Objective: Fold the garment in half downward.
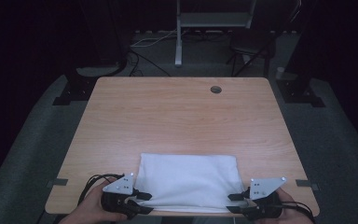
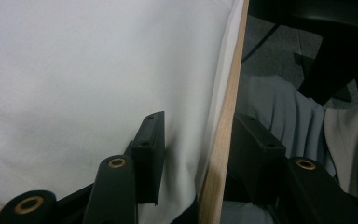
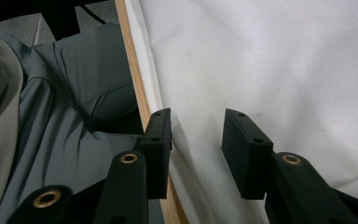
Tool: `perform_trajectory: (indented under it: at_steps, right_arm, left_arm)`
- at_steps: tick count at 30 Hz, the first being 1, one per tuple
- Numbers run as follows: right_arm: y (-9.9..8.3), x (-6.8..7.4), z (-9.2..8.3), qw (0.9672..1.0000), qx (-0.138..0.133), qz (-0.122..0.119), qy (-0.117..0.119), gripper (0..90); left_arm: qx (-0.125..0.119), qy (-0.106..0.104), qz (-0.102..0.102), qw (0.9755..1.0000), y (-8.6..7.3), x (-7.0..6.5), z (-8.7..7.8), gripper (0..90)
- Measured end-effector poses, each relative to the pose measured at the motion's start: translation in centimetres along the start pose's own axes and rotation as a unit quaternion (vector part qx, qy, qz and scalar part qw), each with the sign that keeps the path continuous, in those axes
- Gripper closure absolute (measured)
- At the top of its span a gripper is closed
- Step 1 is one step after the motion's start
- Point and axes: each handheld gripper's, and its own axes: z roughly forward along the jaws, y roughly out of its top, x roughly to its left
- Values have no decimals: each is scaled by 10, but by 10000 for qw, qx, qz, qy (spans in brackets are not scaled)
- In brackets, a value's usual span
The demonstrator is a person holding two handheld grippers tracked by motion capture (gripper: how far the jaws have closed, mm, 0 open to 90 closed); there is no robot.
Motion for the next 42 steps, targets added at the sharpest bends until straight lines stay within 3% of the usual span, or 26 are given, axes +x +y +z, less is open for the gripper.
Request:
perform_trajectory:
  at_steps: [8, 10, 13, 14, 16, 18, 19, 22, 25, 28, 29, 31, 34, 37, 40, 42]
  right_arm:
    - [-2, 3, -1, 9999, 39, 59, 90, 621]
    - [0, 3, -2, 10000, 44, -10, 20, 600]
    - [6, 2, -8, 9997, -193, -84, -102, 568]
    - [9, -1, -11, 9990, -320, -111, -279, 544]
    - [14, -7, -16, 9972, -490, -18, -557, 497]
    - [20, -16, -21, 9925, -754, 185, -948, 440]
    - [22, -22, -23, 9891, -868, 352, -1137, 419]
    - [23, -36, -24, 9837, -939, 624, -1401, 365]
    - [21, -51, -21, 9788, -886, 1002, -1552, 328]
    - [20, -63, -16, 9728, -828, 1387, -1660, 317]
    - [20, -67, -13, 9698, -778, 1550, -1717, 332]
    - [20, -73, -8, 9686, -657, 1669, -1724, 376]
    - [23, -79, -1, 9670, -501, 1786, -1747, 408]
    - [26, -83, 5, 9643, -458, 1889, -1800, 414]
    - [30, -86, 9, 9627, -346, 1905, -1890, 453]
    - [32, -86, 12, 9621, -158, 1825, -2021, 524]
  left_arm:
    - [-40, -106, -41, 9999, -5, -1, -2, 570]
    - [-34, -95, -35, 9999, -4, -1, -2, 552]
    - [-466, 151, 23, 9988, 3, 2, -8, 490]
    - [-556, 237, 3, 9982, 6, 4, -10, 467]
    - [-802, 491, -154, 9954, 13, 11, -14, 414]
    - [-1141, 796, -418, 9894, 18, 22, -18, 353]
    - [-1208, 903, -509, 9873, 20, 27, -19, 315]
    - [-1376, 1174, -737, 9807, 22, 42, -21, 315]
    - [-1385, 1375, -957, 9761, 23, 59, -19, 310]
    - [-1317, 1528, -1120, 9730, 25, 73, -15, 309]
    - [-1265, 1565, -1142, 9729, 26, 76, -14, 308]
    - [-1198, 1633, -1225, 9716, 27, 83, -10, 308]
    - [-1060, 1675, -1324, 9712, 28, 88, -5, 308]
    - [-931, 1648, -1321, 9730, 29, 90, -1, 309]
    - [-777, 1678, -1333, 9737, 28, 91, 3, 309]
    - [-619, 1731, -1337, 9738, 27, 92, 4, 313]
